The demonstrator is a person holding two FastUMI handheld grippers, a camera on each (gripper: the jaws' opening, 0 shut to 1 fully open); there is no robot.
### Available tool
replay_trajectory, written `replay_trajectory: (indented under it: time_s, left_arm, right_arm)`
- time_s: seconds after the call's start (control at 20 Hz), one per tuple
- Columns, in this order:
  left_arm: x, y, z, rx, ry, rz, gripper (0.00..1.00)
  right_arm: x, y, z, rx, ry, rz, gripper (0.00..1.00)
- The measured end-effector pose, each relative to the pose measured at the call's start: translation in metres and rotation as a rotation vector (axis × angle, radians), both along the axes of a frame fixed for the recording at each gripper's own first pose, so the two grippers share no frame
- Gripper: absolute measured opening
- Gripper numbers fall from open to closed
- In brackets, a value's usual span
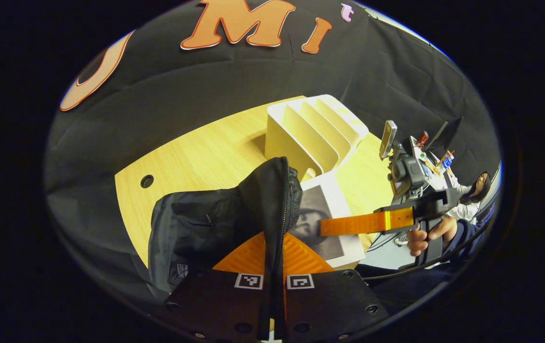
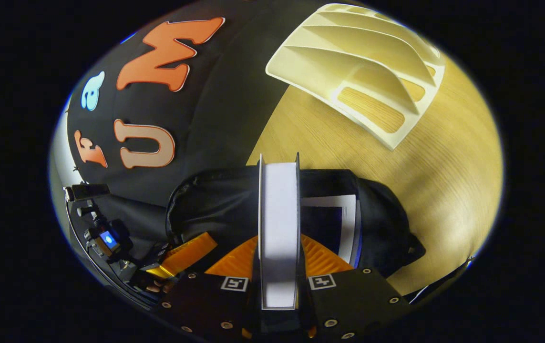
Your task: Open the schoolbag, grab two books from the bookshelf and put them into the schoolbag.
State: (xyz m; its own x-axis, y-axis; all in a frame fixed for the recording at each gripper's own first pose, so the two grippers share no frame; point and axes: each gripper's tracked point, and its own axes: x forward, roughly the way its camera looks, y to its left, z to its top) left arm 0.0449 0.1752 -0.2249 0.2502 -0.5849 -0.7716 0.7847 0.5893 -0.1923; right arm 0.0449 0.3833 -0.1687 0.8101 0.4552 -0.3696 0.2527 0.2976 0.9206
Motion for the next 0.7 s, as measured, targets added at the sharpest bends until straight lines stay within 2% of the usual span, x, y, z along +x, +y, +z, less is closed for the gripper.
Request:
replay_trajectory:
  time_s: [0.4,0.6,0.7]
  left_arm:
    - [-0.009,-0.010,0.003,-0.024,0.008,0.005,0.04]
    - [-0.013,-0.016,0.003,-0.026,0.007,0.004,0.04]
    - [-0.011,-0.019,-0.001,-0.024,0.009,0.007,0.04]
  right_arm:
    - [0.029,0.029,-0.015,0.059,-0.002,0.000,0.31]
    - [0.038,0.040,-0.019,0.049,-0.002,0.027,0.31]
    - [0.034,0.054,-0.034,0.020,0.070,0.104,0.36]
